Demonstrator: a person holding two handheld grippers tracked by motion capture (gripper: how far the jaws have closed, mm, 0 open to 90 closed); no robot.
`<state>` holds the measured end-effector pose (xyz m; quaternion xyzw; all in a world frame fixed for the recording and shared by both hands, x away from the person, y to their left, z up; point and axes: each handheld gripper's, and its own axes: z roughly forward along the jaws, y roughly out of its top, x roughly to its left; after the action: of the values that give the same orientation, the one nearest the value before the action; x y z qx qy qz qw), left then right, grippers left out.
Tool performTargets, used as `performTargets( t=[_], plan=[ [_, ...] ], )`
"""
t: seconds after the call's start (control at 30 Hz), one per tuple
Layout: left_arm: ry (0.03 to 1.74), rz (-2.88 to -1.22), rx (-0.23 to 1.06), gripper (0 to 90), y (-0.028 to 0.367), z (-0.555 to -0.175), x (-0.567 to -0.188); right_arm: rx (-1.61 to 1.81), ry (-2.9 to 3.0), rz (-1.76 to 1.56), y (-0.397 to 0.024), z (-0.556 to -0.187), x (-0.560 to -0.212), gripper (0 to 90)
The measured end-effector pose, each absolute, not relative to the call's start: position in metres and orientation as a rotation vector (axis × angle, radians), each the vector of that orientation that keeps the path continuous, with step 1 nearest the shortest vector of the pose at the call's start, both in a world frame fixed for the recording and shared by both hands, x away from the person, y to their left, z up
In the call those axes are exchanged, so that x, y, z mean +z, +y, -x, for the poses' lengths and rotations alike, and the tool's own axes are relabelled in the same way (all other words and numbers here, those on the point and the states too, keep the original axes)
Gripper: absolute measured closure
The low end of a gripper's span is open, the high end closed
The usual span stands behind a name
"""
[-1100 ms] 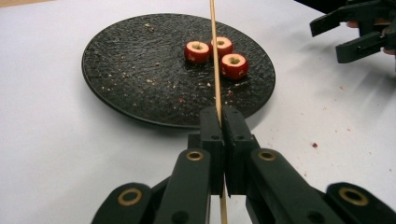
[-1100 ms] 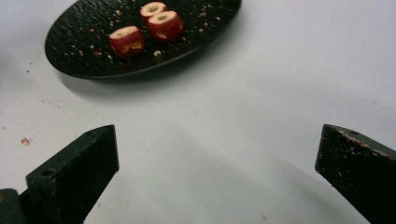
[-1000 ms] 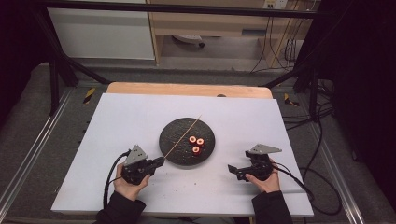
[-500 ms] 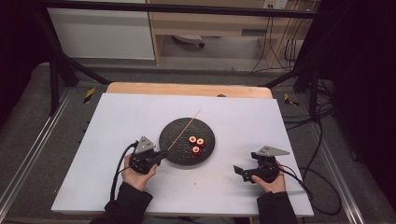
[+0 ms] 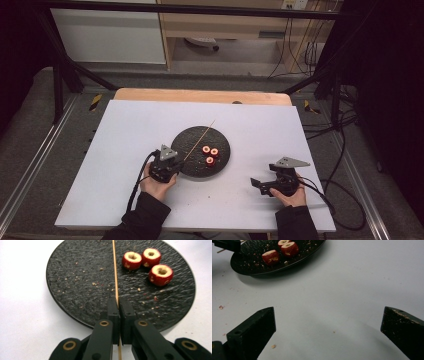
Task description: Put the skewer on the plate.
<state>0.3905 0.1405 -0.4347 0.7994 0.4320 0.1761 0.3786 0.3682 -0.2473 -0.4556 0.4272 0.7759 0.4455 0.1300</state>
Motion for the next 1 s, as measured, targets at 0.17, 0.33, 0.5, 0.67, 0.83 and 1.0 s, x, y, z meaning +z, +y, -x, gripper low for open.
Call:
performTargets(
  t=[0.17,0.33,0.5,0.67,0.83,1.0],
  plan=[
    [1.134,-2.066,0.454,87.8,0.135,-0.395,-0.437,1.297,2.255,-1.246,-0.248,-0.368,-0.456,0.8],
    [1.140,-2.083,0.473,87.7,0.128,-0.398,-0.437,1.293,2.258,-1.239,-0.248,-0.369,-0.457,0.8],
    [1.134,-2.094,0.474,87.2,0.127,-0.398,-0.437,1.295,2.256,-1.245,-0.248,-0.368,-0.456,0.8],
    [1.119,-2.099,0.449,82.6,0.130,-0.398,-0.436,1.294,2.255,-1.245,-0.248,-0.368,-0.456,0.7],
    [1.088,-2.090,0.417,74.1,0.140,-0.396,-0.430,1.292,2.254,-1.249,-0.248,-0.368,-0.456,0.7],
    [1.014,-2.096,0.374,55.9,0.155,-0.393,-0.420,1.297,2.247,-1.249,-0.248,-0.368,-0.455,0.6]
  ],
)
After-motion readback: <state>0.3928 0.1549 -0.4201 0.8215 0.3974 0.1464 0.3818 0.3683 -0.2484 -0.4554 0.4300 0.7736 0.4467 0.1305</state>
